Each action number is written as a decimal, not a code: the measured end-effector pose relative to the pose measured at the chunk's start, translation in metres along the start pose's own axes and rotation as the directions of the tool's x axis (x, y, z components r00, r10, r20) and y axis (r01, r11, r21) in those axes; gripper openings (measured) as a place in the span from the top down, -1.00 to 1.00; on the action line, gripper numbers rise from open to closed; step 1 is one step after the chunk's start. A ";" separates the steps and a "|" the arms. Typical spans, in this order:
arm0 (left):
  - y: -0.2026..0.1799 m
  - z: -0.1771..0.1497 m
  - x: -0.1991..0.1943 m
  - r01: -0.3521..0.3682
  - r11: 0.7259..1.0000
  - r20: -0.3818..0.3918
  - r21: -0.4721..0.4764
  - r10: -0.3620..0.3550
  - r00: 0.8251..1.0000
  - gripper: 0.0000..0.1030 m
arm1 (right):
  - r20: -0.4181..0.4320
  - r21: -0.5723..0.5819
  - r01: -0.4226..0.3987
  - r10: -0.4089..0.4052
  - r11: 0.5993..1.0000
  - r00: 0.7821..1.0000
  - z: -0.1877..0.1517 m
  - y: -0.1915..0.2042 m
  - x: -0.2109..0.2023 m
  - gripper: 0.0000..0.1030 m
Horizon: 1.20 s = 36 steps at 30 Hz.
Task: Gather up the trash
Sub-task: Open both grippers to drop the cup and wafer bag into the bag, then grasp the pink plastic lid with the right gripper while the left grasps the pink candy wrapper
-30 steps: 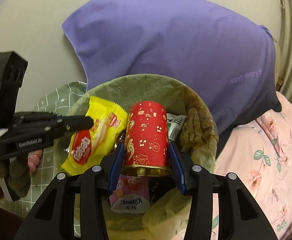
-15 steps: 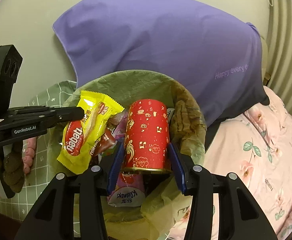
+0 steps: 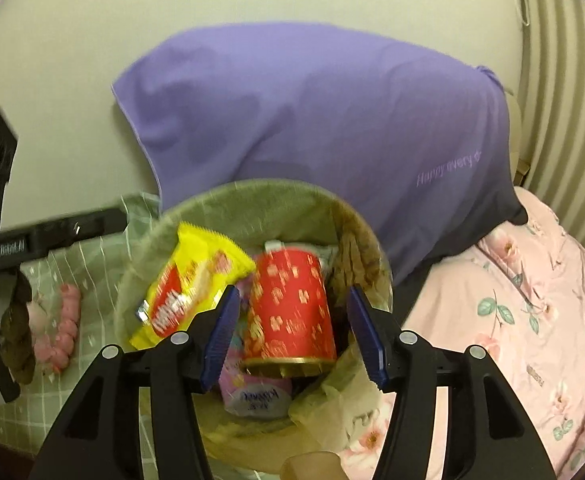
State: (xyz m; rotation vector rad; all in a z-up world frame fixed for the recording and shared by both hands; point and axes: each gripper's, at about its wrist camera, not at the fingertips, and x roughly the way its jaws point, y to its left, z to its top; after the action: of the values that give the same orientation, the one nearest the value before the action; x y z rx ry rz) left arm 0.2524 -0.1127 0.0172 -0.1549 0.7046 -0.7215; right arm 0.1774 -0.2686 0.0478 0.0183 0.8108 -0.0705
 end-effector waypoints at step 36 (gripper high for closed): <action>0.219 -0.182 -0.273 -0.612 0.625 -0.100 -0.485 0.656 0.748 -0.08 | -0.452 -0.302 -0.713 0.563 0.633 0.692 -0.077 0.338 0.088 0.12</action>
State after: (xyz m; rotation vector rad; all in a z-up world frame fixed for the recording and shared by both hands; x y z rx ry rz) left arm 0.1114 0.2491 -0.0540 -0.3785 0.7833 0.1753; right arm 0.2062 0.0670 -0.0727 -0.1305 1.0899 0.8518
